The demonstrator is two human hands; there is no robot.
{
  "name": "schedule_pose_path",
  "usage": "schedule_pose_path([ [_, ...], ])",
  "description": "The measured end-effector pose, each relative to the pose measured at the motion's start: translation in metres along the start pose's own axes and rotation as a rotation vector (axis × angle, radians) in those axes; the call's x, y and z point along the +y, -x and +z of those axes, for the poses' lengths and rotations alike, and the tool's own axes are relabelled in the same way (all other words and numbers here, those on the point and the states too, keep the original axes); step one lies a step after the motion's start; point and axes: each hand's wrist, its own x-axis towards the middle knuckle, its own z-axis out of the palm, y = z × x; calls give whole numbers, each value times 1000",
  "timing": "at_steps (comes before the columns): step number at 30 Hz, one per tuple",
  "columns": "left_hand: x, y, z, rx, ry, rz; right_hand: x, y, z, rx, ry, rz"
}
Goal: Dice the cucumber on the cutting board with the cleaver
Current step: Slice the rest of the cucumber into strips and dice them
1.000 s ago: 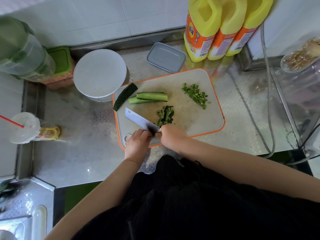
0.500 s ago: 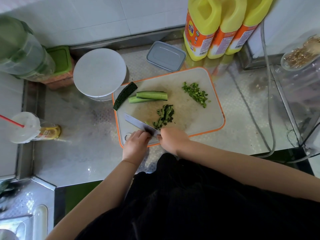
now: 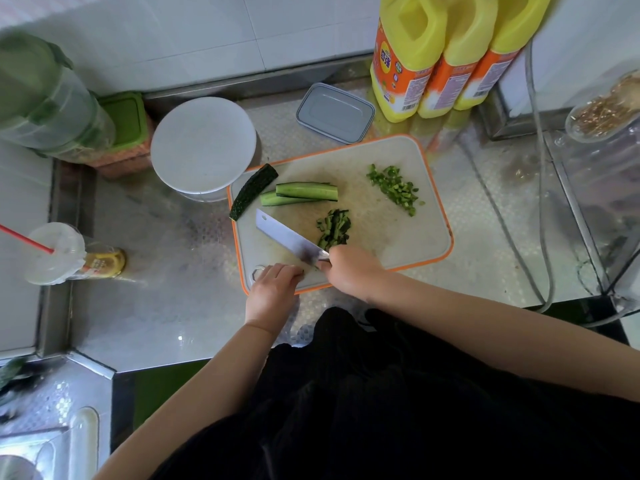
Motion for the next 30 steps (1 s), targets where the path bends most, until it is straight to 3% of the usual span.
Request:
schedule_pose_path([
  [8, -1, -1, 0, -65, -26, 6, -9, 1, 13, -30, 65, -36],
  [16, 7, -5, -3, -22, -102, 67, -7, -5, 8, -19, 32, -9],
  [21, 22, -23, 1, 8, -27, -8, 10, -8, -7, 36, -201, 71],
  [27, 44, -35, -1, 21, -180, 300, 20, 0, -31, 26, -689, 201],
  [30, 32, -33, 1, -31, -270, 397, 24, 2, -33, 48, -777, 243],
])
